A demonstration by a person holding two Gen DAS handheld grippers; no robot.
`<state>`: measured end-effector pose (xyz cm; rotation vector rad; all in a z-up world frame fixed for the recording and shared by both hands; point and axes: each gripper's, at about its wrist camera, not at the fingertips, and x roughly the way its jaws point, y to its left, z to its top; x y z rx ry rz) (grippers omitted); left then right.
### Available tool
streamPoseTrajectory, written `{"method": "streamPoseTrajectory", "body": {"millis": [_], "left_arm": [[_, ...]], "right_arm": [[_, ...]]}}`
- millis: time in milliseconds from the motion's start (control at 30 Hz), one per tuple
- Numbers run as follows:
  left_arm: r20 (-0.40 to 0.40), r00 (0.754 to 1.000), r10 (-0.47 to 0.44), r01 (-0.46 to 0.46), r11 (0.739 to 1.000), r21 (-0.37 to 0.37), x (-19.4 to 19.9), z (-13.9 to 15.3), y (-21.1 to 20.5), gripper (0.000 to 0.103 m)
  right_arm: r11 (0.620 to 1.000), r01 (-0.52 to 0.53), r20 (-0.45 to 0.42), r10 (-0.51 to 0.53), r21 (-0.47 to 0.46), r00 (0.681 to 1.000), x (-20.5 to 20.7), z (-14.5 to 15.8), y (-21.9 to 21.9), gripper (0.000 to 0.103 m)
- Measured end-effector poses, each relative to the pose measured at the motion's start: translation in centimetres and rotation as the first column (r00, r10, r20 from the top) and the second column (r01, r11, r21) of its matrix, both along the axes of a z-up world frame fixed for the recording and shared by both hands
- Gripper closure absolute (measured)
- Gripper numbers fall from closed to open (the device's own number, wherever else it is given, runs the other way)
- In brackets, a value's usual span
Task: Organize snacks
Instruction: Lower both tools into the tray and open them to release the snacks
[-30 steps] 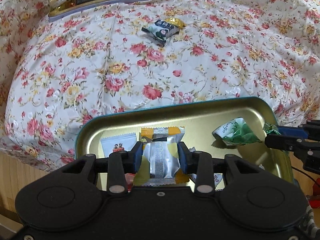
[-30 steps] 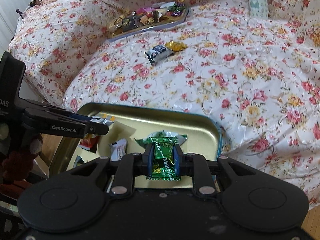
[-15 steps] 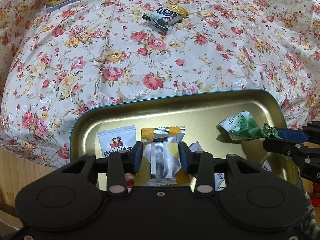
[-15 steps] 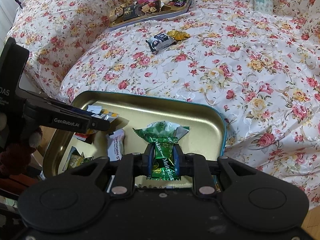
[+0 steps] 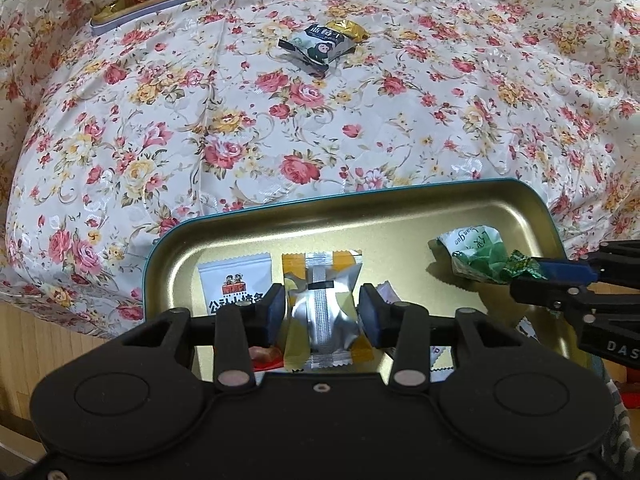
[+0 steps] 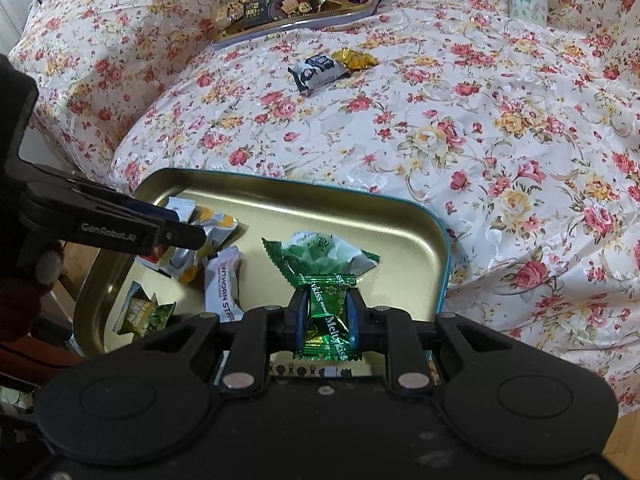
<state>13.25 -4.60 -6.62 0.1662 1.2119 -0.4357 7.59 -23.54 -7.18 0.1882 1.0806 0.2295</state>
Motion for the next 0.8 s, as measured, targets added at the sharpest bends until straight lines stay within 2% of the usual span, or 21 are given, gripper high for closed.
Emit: {"method": "streamPoseTrajectory", "body": {"millis": [300,800], "left_arm": [[0.011,1.0,-0.008,0.008,1.0,0.002,-0.44,0.34,-0.14,0.053],[0.016,1.0,-0.01,0.01,1.0,0.007,-0.58,0.55,-0.06,0.053]], "right_arm": [[1.0,0.001,-0.014,-0.001,0.01,1.0,-0.11,-0.25,-0.34,0.079],[1.0,0.022,0.015,-0.023,0.019,1.0,-0.43,0.45,-0.04,0.078]]}}
